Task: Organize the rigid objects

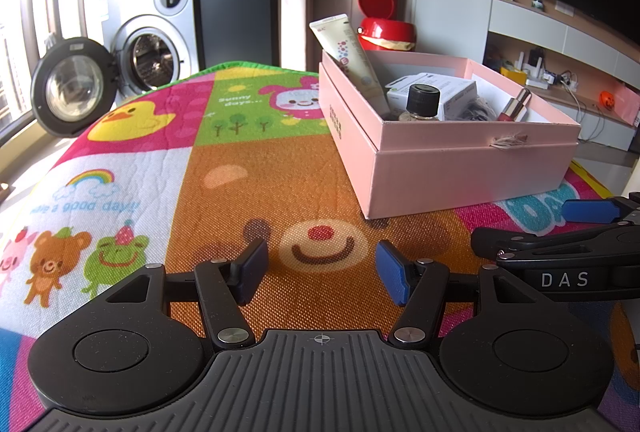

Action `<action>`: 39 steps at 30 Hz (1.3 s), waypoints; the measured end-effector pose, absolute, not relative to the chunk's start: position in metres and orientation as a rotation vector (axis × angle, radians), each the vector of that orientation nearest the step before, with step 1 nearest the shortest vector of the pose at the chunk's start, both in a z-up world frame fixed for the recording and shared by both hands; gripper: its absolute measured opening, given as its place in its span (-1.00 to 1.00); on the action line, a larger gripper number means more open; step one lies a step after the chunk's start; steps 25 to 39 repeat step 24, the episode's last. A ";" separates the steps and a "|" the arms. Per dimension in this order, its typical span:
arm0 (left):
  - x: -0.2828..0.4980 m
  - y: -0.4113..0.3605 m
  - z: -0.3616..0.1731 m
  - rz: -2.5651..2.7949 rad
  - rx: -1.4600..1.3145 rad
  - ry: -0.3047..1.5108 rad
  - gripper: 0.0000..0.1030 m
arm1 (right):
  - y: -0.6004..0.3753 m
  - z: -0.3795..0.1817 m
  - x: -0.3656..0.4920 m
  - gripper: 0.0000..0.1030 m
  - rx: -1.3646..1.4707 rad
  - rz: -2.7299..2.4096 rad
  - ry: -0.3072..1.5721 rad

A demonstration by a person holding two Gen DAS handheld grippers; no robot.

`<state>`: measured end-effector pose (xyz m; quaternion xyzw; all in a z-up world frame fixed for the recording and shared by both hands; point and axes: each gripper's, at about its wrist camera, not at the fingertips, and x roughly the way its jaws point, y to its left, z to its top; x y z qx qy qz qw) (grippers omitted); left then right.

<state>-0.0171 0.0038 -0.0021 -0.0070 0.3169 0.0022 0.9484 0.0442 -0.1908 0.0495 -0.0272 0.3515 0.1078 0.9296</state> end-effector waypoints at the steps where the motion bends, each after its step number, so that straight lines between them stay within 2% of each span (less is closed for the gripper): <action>1: -0.017 0.004 -0.002 0.005 -0.013 0.645 0.26 | -0.191 0.049 0.044 1.00 -0.056 0.221 0.720; 39: -0.017 0.005 -0.002 0.006 -0.008 0.646 0.26 | -0.191 0.049 0.044 1.00 -0.056 0.221 0.720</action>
